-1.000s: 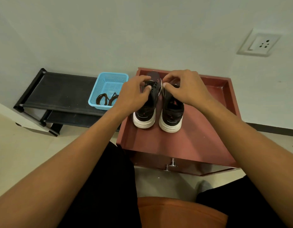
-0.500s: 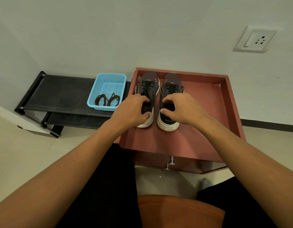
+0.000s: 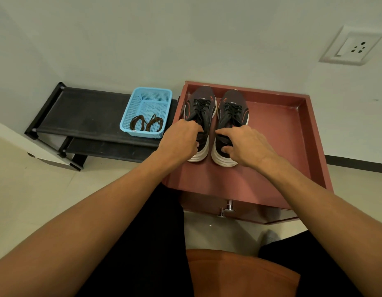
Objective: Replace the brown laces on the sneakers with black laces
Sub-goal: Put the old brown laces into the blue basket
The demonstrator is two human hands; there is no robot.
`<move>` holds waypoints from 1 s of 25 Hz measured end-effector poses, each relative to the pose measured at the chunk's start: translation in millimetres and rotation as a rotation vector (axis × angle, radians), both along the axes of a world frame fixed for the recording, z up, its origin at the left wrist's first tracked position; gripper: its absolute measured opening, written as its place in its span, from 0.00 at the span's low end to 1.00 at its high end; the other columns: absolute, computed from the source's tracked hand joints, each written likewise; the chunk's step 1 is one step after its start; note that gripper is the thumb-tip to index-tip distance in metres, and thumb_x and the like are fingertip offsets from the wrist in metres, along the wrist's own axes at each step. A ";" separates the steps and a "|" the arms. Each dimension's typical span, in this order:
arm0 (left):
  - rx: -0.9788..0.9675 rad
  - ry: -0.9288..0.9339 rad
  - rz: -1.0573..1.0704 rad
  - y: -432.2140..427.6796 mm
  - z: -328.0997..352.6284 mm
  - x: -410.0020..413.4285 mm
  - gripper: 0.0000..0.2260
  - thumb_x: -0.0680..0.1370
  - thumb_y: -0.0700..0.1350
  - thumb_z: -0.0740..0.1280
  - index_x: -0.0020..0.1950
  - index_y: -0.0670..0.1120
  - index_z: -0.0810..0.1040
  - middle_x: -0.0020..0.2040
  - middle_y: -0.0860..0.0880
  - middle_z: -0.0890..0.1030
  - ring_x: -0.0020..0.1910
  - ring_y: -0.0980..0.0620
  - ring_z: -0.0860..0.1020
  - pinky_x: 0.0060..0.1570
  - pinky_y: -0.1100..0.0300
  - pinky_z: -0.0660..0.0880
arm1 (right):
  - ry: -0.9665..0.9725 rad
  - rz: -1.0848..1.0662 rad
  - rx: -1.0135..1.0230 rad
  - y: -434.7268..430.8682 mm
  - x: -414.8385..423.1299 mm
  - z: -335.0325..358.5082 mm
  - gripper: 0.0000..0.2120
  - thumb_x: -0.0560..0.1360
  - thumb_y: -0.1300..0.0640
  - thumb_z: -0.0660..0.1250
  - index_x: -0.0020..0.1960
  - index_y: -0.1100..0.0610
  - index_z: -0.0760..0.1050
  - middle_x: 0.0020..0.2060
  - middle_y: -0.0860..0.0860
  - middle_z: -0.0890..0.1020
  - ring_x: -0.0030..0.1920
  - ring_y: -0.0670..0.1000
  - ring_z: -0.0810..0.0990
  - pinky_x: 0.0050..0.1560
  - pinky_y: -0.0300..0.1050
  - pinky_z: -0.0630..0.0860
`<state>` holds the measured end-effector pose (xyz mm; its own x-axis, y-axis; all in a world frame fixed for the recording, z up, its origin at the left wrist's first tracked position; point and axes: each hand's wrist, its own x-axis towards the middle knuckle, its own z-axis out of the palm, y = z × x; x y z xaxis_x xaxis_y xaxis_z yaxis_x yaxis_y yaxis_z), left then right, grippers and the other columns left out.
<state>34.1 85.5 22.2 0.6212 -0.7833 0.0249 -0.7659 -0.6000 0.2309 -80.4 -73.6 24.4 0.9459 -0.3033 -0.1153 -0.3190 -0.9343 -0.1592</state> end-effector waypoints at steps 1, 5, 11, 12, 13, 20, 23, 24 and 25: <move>-0.016 0.001 0.003 -0.2 1.5 -0.7 0.14 0.76 0.41 0.74 0.62 0.47 0.84 0.50 0.45 0.85 0.52 0.41 0.82 0.50 0.46 0.80 | -0.014 -0.009 0.029 2.1 0.0 0.5 0.27 0.79 0.52 0.73 0.76 0.42 0.71 0.63 0.54 0.83 0.62 0.61 0.82 0.55 0.57 0.82; -0.082 0.023 0.020 2.4 10.2 -0.8 0.10 0.74 0.41 0.74 0.55 0.49 0.86 0.45 0.47 0.86 0.49 0.42 0.83 0.49 0.46 0.80 | -0.077 -0.031 0.077 8.7 -2.8 13.4 0.25 0.79 0.56 0.73 0.75 0.46 0.74 0.59 0.55 0.85 0.62 0.61 0.82 0.58 0.59 0.82; -0.216 -0.054 0.039 17.2 57.8 -6.6 0.12 0.75 0.40 0.74 0.58 0.50 0.86 0.48 0.46 0.86 0.51 0.42 0.81 0.50 0.48 0.78 | -0.176 -0.001 -0.048 24.6 -10.4 68.7 0.19 0.80 0.55 0.72 0.70 0.49 0.77 0.55 0.57 0.84 0.59 0.61 0.81 0.55 0.57 0.81; -0.240 -0.068 0.043 21.0 67.8 -6.3 0.12 0.75 0.40 0.74 0.58 0.50 0.86 0.48 0.46 0.86 0.50 0.42 0.81 0.50 0.48 0.78 | -0.193 0.000 -0.062 28.4 -10.2 79.6 0.18 0.80 0.55 0.72 0.70 0.49 0.77 0.55 0.58 0.83 0.58 0.62 0.81 0.55 0.57 0.81; -0.260 -0.075 0.047 25.5 77.6 -5.5 0.13 0.75 0.40 0.74 0.58 0.50 0.86 0.48 0.46 0.86 0.50 0.42 0.82 0.50 0.48 0.79 | -0.206 0.005 -0.073 32.8 -9.6 90.6 0.19 0.80 0.55 0.72 0.70 0.49 0.77 0.55 0.58 0.83 0.58 0.62 0.82 0.55 0.57 0.81; -0.246 -0.112 0.110 82.1 120.3 3.0 0.14 0.78 0.41 0.73 0.63 0.52 0.84 0.52 0.48 0.87 0.53 0.45 0.82 0.52 0.52 0.79 | -0.240 0.109 -0.099 82.4 8.8 132.8 0.23 0.81 0.55 0.71 0.75 0.48 0.74 0.56 0.56 0.85 0.60 0.59 0.81 0.57 0.55 0.80; -0.204 -0.128 0.196 135.9 126.8 14.4 0.14 0.78 0.43 0.74 0.63 0.53 0.84 0.52 0.48 0.86 0.52 0.45 0.82 0.49 0.54 0.76 | -0.272 0.198 -0.046 124.3 30.9 131.8 0.23 0.80 0.54 0.71 0.75 0.47 0.74 0.55 0.55 0.85 0.59 0.58 0.82 0.57 0.54 0.81; -0.190 -0.134 0.228 156.9 126.2 17.5 0.14 0.78 0.43 0.74 0.64 0.53 0.84 0.52 0.48 0.86 0.52 0.44 0.82 0.49 0.54 0.75 | -0.283 0.237 -0.025 140.3 39.1 128.9 0.24 0.80 0.54 0.71 0.75 0.48 0.74 0.56 0.54 0.85 0.59 0.58 0.82 0.57 0.54 0.80; -0.179 -0.140 0.261 180.6 124.0 19.6 0.15 0.78 0.42 0.74 0.64 0.53 0.84 0.52 0.47 0.86 0.52 0.43 0.82 0.48 0.54 0.74 | -0.281 0.280 -0.007 159.1 48.6 123.4 0.24 0.80 0.53 0.71 0.75 0.47 0.74 0.57 0.54 0.85 0.60 0.57 0.81 0.57 0.54 0.80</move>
